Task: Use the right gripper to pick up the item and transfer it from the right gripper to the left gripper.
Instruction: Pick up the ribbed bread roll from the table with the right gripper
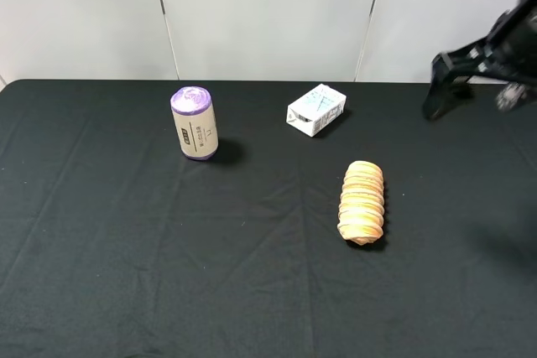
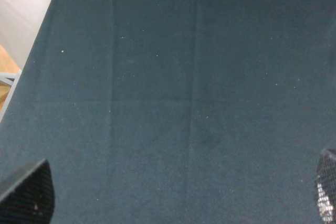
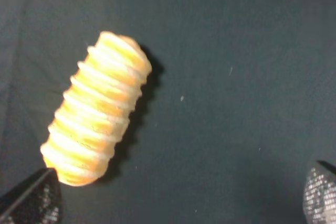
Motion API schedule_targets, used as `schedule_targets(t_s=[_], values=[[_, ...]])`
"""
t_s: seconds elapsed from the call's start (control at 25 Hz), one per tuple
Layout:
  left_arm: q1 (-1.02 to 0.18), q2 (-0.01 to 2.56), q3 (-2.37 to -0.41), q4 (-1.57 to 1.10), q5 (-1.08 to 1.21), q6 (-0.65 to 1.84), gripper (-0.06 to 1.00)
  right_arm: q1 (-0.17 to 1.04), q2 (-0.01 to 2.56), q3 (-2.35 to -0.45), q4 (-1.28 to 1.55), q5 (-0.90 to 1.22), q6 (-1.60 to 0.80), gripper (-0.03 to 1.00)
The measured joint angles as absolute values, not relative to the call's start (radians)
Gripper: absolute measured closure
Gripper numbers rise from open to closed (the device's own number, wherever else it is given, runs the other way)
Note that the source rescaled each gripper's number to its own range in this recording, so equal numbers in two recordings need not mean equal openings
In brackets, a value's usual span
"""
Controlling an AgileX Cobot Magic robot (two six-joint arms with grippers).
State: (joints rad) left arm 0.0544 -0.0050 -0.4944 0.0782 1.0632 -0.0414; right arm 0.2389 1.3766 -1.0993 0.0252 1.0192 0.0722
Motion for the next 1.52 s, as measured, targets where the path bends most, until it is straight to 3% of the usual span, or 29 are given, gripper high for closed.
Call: schedule_targets(t_s=[0.68,0.92,1.08,1.52], values=[[0.054,-0.005,-0.494,0.078,1.063,-0.041,-0.04,0.240,1.597,-0.970,0.182,0.928,0.093,-0.03],[0.054,-0.005,-0.494,0.078,1.063,-0.041,-0.04,0.353,1.597,-0.966,0.179,0.881,0.124,-0.03],[0.054,-0.005,-0.494,0.078,1.063,-0.041,-0.04,0.444,1.597,-0.966,0.089,0.807,0.285,-0.03],[0.054,-0.005,-0.494,0.078,1.063,-0.041,-0.04,0.449,1.671,-0.966,0.042,0.781,0.351,-0.03]])
